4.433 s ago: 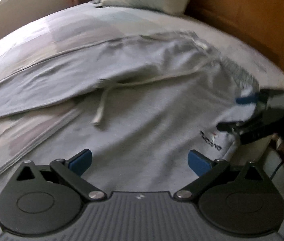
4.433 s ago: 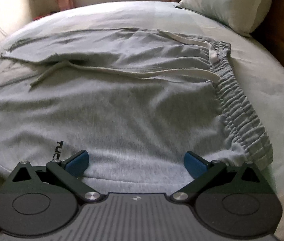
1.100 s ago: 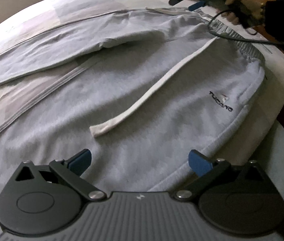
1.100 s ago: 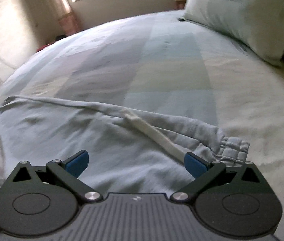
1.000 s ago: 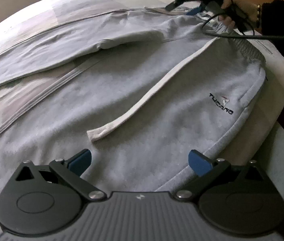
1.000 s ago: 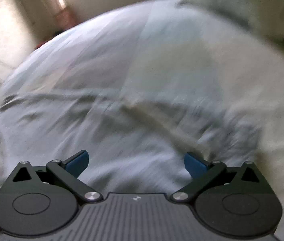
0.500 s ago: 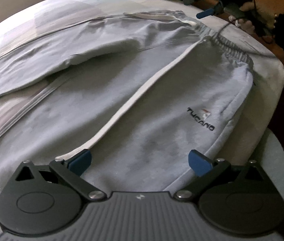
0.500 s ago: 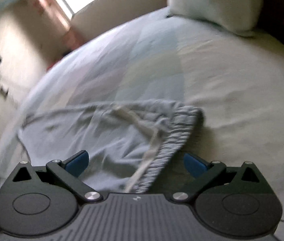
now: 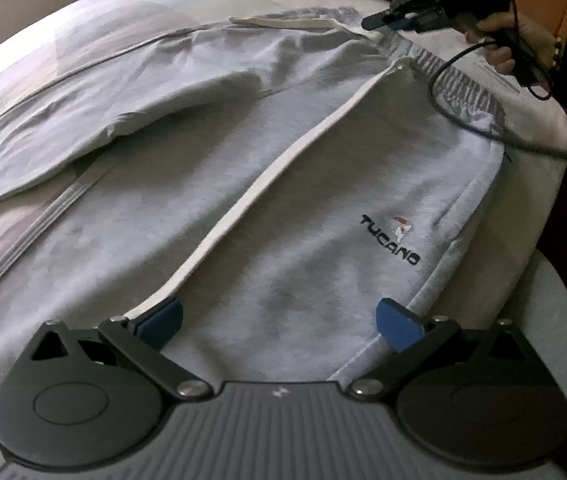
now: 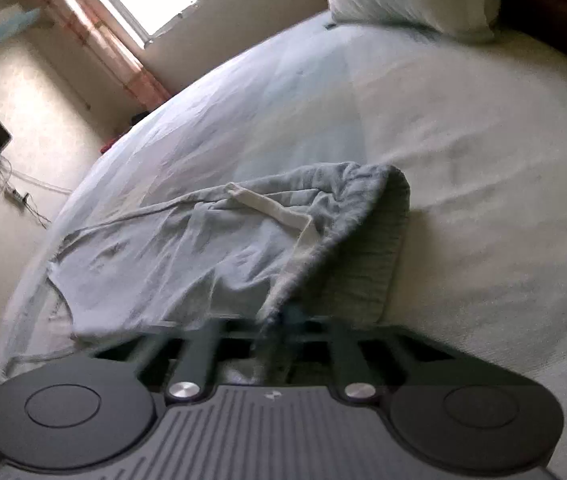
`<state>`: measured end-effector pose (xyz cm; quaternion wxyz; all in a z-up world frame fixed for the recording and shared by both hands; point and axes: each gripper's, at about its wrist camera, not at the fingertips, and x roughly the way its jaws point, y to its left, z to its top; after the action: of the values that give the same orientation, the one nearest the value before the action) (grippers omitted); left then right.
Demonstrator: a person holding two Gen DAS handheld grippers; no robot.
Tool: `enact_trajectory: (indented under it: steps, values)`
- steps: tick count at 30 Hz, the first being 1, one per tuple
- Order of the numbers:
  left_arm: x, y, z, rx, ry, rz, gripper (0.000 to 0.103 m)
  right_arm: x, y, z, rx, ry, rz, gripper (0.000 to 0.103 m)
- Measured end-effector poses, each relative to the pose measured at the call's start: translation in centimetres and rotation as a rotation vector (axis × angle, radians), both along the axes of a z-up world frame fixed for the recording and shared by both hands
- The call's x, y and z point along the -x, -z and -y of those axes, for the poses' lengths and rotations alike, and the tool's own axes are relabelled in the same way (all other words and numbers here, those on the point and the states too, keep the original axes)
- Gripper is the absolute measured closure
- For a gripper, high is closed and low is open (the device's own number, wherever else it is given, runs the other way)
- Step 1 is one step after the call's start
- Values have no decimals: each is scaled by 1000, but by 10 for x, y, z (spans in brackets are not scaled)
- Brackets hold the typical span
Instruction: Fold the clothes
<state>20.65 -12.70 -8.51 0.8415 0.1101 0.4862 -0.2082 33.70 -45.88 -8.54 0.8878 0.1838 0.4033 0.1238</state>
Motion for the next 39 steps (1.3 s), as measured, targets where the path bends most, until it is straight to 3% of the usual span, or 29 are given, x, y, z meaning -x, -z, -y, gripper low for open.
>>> enact_trajectory:
  steps: [6,11,15,20,26,35,39]
  values:
    - [5,-6,5,9,11,14,1,3,-9,-7,89,18,32,94]
    - [8,-5,3,2,-2,7,1,-1,12,-3,90,45,-32,89]
    - [9,-12,0,3,-4,20,1,24,-2,6,38,106,12,84]
    - [6,-12,-1,13,-23,18,1,67,-22,-14,-12,-34,82,81]
    - [14,-18,9,23,16,34,1,95,-1,-39,133,-43,25,66]
    - [22,-24,15,19,27,51,1,130,3,-37,176,-21,10,67]
    - [27,-27,17,26,34,57,1,144,-1,-46,129,-105,28,67]
